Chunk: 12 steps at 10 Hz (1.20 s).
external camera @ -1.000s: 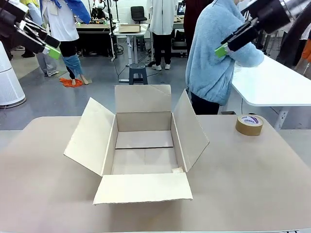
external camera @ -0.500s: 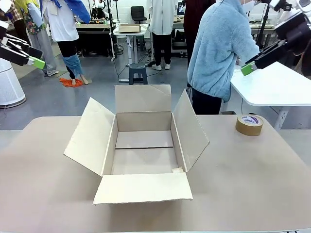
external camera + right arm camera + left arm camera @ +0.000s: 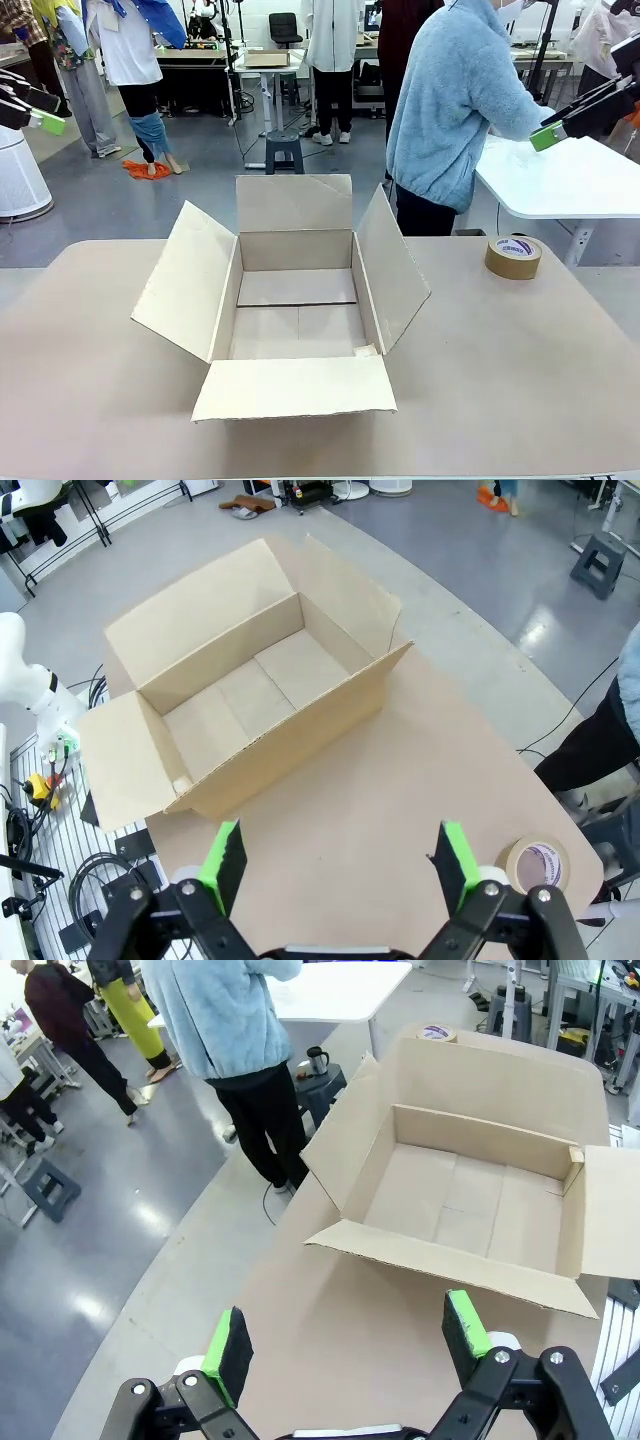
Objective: Wrap the clocks to prevent damage.
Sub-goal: Open the side flaps of the Package Box.
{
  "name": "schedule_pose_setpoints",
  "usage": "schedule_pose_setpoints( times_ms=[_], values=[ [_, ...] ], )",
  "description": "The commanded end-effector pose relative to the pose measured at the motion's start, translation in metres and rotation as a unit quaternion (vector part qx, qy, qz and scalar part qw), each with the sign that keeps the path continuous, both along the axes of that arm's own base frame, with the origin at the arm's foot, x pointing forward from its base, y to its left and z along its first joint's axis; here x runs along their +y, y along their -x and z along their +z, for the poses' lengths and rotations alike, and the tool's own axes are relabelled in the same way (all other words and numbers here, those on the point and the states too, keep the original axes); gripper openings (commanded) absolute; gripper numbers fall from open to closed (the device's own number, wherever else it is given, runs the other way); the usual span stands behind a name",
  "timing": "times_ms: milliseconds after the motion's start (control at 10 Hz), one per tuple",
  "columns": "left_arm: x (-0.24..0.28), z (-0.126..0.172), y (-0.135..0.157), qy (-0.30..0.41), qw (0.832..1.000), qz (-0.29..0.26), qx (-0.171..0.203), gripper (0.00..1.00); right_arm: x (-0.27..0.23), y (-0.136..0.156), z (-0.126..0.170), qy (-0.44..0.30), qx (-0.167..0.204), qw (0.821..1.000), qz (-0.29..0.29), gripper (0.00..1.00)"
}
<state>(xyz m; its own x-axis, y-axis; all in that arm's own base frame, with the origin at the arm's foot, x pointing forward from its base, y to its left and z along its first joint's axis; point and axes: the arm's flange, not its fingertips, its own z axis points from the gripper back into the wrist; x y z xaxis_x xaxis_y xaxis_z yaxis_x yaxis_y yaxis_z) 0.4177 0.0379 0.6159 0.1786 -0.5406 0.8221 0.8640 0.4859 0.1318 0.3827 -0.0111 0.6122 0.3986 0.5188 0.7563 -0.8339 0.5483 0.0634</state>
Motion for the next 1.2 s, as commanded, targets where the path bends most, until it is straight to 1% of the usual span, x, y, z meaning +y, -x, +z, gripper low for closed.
schedule_pose_setpoints(
  times_ms=[0,300,400,500,600,700,800,900,1000,1100],
  values=[
    [-0.0041,-0.0013,-0.0045,0.002,1.000,-0.006,0.002,1.00,0.0051,-0.0074,-0.0039,0.001,0.006,1.000,0.006,1.00],
    [-0.0041,-0.0013,-0.0045,0.002,1.000,-0.006,0.002,1.00,0.0051,-0.0074,-0.0039,0.001,0.006,1.000,0.006,1.00],
    [-0.0040,-0.0036,-0.0029,-0.002,1.000,-0.003,0.005,0.93,0.0041,-0.0045,-0.0057,0.003,0.008,1.000,0.003,1.00],
    [-0.0053,-0.0034,0.0013,-0.009,1.000,-0.013,-0.001,0.40,0.0025,-0.0038,-0.0063,0.008,0.004,1.000,0.011,0.41],
    [-0.0047,-0.0031,0.0015,-0.007,1.000,-0.011,0.002,0.33,0.0022,-0.0038,-0.0063,0.011,0.005,1.000,0.010,0.41],
    [-0.0073,-0.0022,0.0006,-0.009,1.000,-0.011,0.004,0.00,0.0029,-0.0041,-0.0061,0.014,0.004,1.000,0.009,0.00],
    [-0.0058,-0.0030,0.0014,-0.009,1.000,-0.012,0.004,0.00,0.0029,-0.0045,-0.0058,0.018,0.006,1.000,0.011,0.36],
    [-0.0058,-0.0032,0.0008,-0.009,1.000,-0.014,0.005,0.00,0.0033,-0.0050,-0.0059,0.018,0.007,1.000,0.012,0.00],
    [-0.0051,-0.0041,-0.0005,-0.012,1.000,-0.016,0.007,0.14,0.0037,-0.0053,-0.0054,0.020,0.008,1.000,0.011,0.00],
    [-0.0058,-0.0060,-0.0009,-0.014,1.000,-0.018,0.009,0.05,0.0038,-0.0052,-0.0057,0.023,0.007,1.000,0.010,0.00]
  ],
)
